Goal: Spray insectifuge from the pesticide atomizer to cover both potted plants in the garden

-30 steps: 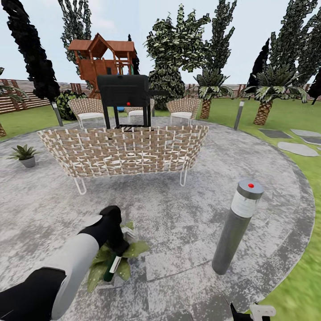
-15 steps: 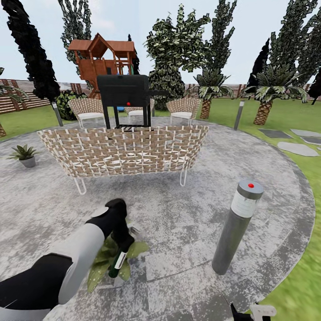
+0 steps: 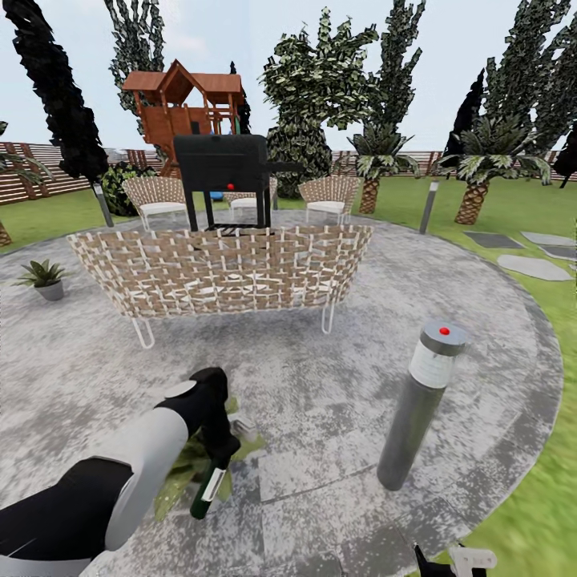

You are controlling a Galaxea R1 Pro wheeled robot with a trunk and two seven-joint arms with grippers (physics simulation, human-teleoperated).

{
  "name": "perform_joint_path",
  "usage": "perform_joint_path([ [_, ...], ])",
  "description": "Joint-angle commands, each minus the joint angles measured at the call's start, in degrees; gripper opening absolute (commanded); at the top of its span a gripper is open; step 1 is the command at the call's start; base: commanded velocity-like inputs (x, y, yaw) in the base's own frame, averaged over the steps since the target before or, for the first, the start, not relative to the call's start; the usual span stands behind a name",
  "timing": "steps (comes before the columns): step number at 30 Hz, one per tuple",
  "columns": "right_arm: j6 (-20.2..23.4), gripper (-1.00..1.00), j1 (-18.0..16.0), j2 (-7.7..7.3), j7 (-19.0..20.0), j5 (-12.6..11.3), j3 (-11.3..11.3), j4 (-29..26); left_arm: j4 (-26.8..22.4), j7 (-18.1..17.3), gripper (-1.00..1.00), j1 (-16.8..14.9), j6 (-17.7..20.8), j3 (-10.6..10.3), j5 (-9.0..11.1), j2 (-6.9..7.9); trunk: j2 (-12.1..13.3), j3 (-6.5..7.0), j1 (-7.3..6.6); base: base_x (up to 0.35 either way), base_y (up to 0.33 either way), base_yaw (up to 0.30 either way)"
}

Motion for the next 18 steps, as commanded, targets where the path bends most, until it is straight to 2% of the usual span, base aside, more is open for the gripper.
perform_joint_path([
  [1, -0.16, 1.00, -0.04, 0.00, 0.49, 0.07, -0.48, 0.03, -0.13, -0.57, -1.00, 0.05, 0.50, -0.16, -0.54, 0.07, -0.03, -0.06, -0.03, -0.267, -0.124, 0.000],
  [10, -0.16, 1.00, -0.04, 0.00, 0.44, 0.00, -0.55, -0.03, -0.41, 0.17, -1.00, 0.23, -0.11, 0.05, -0.39, 0.36, -0.03, -0.06, -0.03, -0.328, -0.016, 0.000],
  [14, -0.16, 1.00, -0.04, 0.00, 0.40, -0.02, -0.55, -0.05, -0.81, 0.46, -1.00, 0.62, -2.86, 0.18, -0.28, 0.52, -0.03, -0.06, -0.03, -0.340, 0.000, -0.009],
  [18, -0.16, 1.00, -0.04, 0.00, 0.40, 0.04, -0.55, -0.06, -6.06, 3.77, -1.00, 5.68, -7.08, 0.44, 0.12, 0.45, -0.03, -0.06, -0.03, -0.340, 0.000, -0.198],
])
